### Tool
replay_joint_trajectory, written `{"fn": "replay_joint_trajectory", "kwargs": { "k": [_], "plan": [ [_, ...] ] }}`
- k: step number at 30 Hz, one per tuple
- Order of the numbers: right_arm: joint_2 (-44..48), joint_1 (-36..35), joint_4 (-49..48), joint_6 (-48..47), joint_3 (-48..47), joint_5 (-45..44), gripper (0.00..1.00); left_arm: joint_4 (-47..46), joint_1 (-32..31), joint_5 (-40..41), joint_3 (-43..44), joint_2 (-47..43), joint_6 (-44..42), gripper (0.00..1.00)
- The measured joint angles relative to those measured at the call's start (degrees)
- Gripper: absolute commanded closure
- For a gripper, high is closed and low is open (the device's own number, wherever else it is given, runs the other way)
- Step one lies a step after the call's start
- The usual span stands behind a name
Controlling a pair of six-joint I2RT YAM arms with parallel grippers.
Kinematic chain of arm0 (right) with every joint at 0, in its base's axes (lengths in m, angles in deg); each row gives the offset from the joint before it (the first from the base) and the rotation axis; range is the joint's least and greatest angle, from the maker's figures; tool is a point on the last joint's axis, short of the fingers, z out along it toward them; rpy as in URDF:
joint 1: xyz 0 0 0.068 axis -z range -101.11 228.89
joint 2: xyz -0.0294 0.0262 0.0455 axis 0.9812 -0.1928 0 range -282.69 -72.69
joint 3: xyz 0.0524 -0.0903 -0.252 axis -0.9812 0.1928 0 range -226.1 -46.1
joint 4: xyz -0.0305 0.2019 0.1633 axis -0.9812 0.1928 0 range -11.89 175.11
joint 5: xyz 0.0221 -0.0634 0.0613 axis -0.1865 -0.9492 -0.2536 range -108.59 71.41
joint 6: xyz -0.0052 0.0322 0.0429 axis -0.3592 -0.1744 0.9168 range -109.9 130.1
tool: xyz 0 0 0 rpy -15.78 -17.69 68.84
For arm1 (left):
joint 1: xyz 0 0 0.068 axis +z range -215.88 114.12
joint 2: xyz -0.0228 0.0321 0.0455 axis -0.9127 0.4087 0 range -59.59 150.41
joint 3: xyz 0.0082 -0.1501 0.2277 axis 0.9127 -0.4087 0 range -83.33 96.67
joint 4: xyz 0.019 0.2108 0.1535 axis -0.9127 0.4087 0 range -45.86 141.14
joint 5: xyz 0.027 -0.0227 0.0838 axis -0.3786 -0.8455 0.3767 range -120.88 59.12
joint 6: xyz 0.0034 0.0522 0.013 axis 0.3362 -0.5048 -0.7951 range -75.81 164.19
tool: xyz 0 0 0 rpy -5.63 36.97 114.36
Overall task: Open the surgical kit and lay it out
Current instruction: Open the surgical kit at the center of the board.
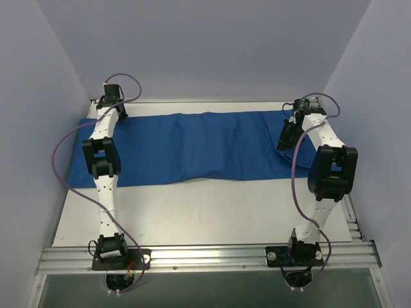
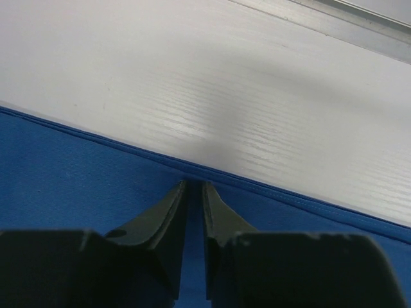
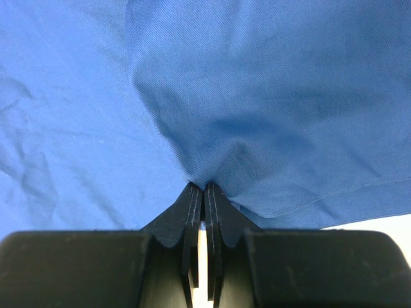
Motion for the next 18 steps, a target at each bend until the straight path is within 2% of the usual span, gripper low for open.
{"fn": "replay_joint_trajectory", "kwargs": {
  "k": [4, 5, 6, 16, 17, 18],
  "plan": [
    [0.00, -0.02, 0.00, 0.00, 0.00, 0.04, 1.00, 0.09, 0.02, 0.00, 0.00, 0.00, 0.44, 0.90],
    [0.00, -0.04, 0.00, 0.00, 0.00, 0.04, 1.00, 0.15, 0.02, -0.04, 0.00, 0.00, 0.59, 0.97],
    [0.00, -0.04, 0.00, 0.00, 0.00, 0.04, 1.00, 0.22, 0.02, -0.04, 0.00, 0.00, 0.90, 0.98],
    [0.00, -0.44, 0.02, 0.17, -1.40, 0.24, 1.00, 0.55, 0.35, -0.92, 0.02, 0.00, 1.99, 0.98],
    [0.00, -0.55, 0.02, 0.20, -1.51, 0.24, 1.00, 0.55, 0.39, -1.07, 0.02, -0.02, 2.19, 0.93],
    [0.00, -0.66, 0.02, 0.20, -1.53, 0.24, 1.00, 0.57, 0.46, -1.60, 0.02, -0.09, 2.38, 0.79]
  ]
}}
